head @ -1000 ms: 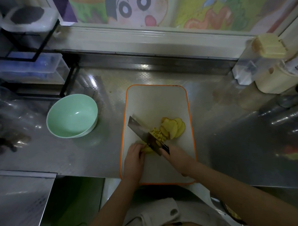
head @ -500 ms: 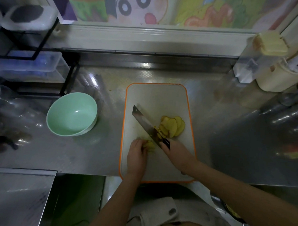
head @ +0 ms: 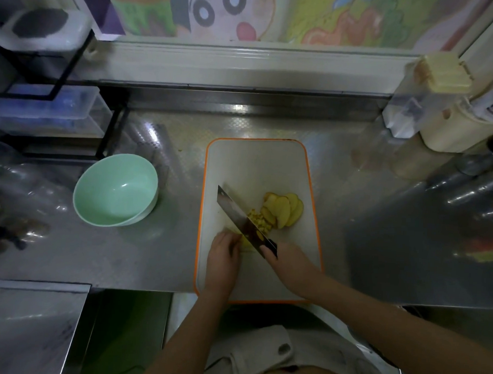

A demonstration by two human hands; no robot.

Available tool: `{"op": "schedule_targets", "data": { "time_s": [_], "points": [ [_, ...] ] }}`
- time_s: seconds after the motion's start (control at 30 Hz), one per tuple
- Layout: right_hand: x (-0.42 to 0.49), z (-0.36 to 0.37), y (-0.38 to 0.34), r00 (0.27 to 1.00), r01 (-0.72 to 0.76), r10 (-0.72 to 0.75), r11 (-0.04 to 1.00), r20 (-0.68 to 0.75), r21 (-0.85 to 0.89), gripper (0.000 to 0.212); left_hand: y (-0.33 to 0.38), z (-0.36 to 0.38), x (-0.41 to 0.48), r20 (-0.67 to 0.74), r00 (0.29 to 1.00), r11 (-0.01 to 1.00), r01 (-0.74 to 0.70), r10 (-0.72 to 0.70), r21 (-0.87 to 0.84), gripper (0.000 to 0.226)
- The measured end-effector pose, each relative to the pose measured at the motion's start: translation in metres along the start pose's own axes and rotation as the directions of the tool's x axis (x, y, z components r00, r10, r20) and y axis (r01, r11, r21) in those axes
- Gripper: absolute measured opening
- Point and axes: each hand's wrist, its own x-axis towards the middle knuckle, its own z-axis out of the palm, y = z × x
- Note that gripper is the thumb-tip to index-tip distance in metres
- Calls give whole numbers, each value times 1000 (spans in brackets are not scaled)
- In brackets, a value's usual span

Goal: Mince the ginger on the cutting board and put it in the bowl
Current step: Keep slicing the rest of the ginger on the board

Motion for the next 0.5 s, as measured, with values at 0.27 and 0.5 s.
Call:
{"op": "schedule_targets", "data": {
  "time_s": [0.27,0.5],
  "points": [
    [4,4,-1,998,-44,42,998,53,46,25,-4,3,0,-6,1000,1000,6,-6,3,14],
    [10,15,-3,995,-80,79,997,57,18,30,-5,4,0,-29,1000,1000,0,0,3,14]
  ]
}}
